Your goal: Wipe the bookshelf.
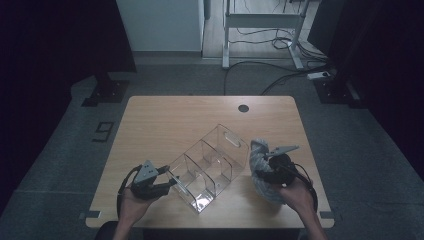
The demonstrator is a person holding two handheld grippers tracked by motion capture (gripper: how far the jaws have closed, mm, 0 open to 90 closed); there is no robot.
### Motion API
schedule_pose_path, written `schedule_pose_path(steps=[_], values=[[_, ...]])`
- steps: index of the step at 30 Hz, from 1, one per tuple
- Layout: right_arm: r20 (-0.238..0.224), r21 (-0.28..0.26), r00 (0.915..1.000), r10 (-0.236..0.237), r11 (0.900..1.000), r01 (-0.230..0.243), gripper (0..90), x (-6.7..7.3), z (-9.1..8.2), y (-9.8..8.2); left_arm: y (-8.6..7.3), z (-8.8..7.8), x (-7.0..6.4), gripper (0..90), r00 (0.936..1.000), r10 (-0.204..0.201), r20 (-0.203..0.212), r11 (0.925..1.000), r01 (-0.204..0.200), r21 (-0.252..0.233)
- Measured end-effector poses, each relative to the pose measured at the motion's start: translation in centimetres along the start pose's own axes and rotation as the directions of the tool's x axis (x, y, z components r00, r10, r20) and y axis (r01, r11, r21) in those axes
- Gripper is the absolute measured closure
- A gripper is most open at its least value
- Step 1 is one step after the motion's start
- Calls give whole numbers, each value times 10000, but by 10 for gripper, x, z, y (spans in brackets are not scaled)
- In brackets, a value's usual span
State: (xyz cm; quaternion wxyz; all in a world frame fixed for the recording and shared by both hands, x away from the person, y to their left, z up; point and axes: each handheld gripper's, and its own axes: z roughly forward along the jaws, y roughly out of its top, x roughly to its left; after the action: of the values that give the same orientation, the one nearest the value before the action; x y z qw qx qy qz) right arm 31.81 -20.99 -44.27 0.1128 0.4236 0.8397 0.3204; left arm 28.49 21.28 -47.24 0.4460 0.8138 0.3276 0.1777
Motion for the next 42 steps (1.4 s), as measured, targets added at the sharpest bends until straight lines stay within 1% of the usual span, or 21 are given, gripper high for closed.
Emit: schedule_pose_path(steps=[4,7,12,17,23,28,29,31,36,39,42], values=[[-110,-104,9998,-172,9998,171,641,7,-11,5,0,0,0,448,10000,-4,-5,10000,4,-8],[-209,-175,9991,-358,9992,354,640,14,-15,13,0,0,0,448,10000,-14,-8,10000,14,-4],[-452,-251,9966,-693,9974,682,639,26,-15,29,0,0,0,448,10000,-4,-4,10000,4,9],[-723,-281,9922,-1015,9946,997,637,38,-11,51,0,0,0,448,10000,-6,-22,10000,6,28],[-982,-221,9873,-1246,9922,1230,634,47,0,79,0,1,0,448,10000,-29,-39,10000,29,7],[-1051,-158,9843,-1415,9899,1406,630,54,12,101,0,1,-1,449,10000,-28,-37,10000,28,23],[-1005,-121,9828,-1549,9879,1545,629,56,15,106,0,1,-1,448,10000,-26,-35,10000,26,24],[-943,-16,9824,-1610,9869,1616,627,58,20,113,0,1,-1,449,10000,-40,-34,10000,40,12],[-858,133,9825,-1651,9859,1668,625,62,34,129,0,1,0,449,10000,-35,-34,10000,35,24],[-735,293,9826,-1704,9845,1729,623,66,44,136,0,1,0,449,10000,-35,-35,10000,35,29],[-734,348,9828,-1697,9844,1726,621,68,54,143,0,1,-1,449,10000,-46,-27,10000,46,23]])
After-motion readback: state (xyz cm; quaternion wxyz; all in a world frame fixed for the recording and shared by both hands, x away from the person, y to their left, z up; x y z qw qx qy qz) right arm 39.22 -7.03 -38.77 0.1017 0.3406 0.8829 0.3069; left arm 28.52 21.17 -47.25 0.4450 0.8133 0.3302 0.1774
